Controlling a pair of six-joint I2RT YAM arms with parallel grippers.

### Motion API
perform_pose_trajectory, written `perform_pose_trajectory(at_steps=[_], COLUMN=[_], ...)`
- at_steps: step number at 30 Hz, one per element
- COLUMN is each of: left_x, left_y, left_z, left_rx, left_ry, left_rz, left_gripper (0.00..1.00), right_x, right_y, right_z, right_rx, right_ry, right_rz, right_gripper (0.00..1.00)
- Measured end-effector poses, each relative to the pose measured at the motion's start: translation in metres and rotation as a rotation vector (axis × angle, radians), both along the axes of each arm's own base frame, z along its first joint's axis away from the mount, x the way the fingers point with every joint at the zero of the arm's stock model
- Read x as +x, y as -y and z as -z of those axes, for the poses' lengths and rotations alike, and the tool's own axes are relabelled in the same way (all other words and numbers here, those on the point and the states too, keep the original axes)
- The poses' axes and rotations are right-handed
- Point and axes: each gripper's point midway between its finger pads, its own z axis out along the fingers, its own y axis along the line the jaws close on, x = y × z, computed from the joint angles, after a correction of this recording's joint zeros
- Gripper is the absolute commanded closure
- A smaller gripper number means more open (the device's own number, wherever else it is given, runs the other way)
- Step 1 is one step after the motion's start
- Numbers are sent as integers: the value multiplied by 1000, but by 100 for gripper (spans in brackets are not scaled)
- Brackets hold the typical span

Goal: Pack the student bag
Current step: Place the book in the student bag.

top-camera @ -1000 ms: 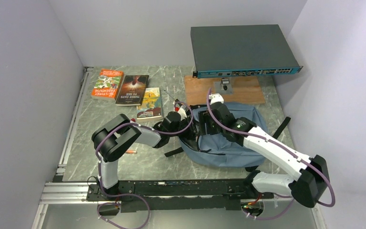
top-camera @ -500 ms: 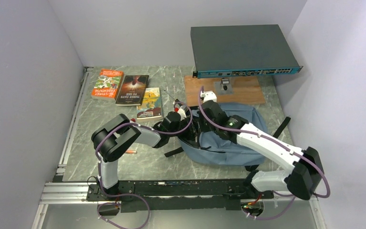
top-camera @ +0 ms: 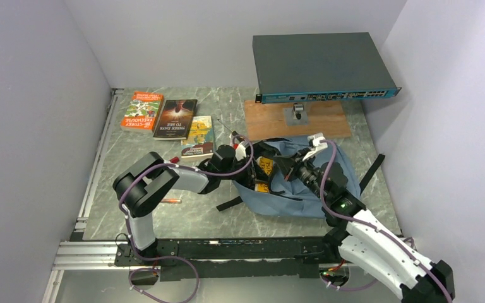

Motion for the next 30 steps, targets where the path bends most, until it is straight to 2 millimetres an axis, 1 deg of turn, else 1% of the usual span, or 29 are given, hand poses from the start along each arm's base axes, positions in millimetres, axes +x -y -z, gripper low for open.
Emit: perform_pose_trajectory(at_steps=[3,6,7,10,12,14,15,16,17,18,21,22,23,24,27,28,30], left_x=[-9,-8,-7,7,16,24,26,29,32,35,36,35,34,33,29,28,26], left_y=[2,7,11,34,46,54,58,62,65,69,72,72,72,71,65,63,60], left_z=[-5,-10,-13,-20,-18,-9,-4,1,7,8,11,11,14,16,29,30,26], left_rx=[-19,-29,-34,-61,-78,-83,-73,-57,-35,-26,-20,-17,-8,4,72,87,105], left_ry=[-28,-46,-48,-35,-35,-47,-56,-61,-59,-57,-37,-29,-22,-9,5,11,30], left_rz=[41,35,31,10,-13,-34,-38,-41,-39,-38,-35,-30,-25,-18,2,8,17], left_gripper=[100,100,100,100,96,91,88,83,73,64,49,33,15,9,7,7,6], right_x=[8,8,7,5,3,-1,-2,-3,-4,-5,-7,-8,-9,-10,-11,-12,-15], right_y=[1,-3,-5,-5,-1,3,5,6,6,6,9,10,11,12,16,17,21], right_z=[4,-1,-3,-7,-11,-15,-16,-16,-15,-15,-13,-13,-14,-14,-12,-11,-11], right_rx=[52,85,91,95,82,64,55,44,35,28,24,26,28,28,23,20,13], right_ry=[-13,-8,-4,8,18,23,21,15,6,4,-7,-7,-7,-10,-17,-20,-19], right_rz=[-21,-52,-62,-68,-64,-59,-57,-57,-59,-60,-56,-54,-51,-48,-31,-27,-18], right_gripper=[100,100,100,100,100,100,100,100,100,100,100,100,100,100,100,100,100])
